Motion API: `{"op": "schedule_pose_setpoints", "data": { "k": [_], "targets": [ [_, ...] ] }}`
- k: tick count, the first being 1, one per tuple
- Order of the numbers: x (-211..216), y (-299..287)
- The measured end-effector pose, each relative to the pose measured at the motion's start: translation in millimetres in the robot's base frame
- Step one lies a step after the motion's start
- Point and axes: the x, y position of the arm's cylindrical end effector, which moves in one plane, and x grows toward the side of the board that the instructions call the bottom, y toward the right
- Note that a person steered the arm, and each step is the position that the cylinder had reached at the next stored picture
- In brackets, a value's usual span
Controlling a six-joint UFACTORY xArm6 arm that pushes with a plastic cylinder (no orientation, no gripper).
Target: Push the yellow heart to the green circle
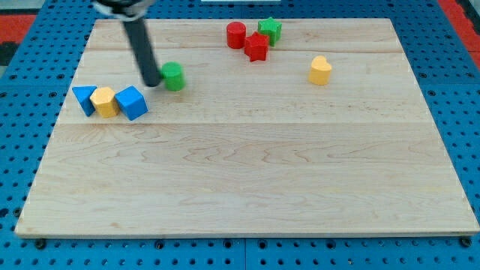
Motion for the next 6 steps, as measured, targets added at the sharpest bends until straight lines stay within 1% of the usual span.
{"op": "schedule_pose_setpoints", "data": {
  "k": [1,2,3,4,5,6],
  "targets": [
    [-31,53],
    [-36,106],
    [10,123],
    [0,160],
    [-33,188],
    [-53,283]
  ]
}}
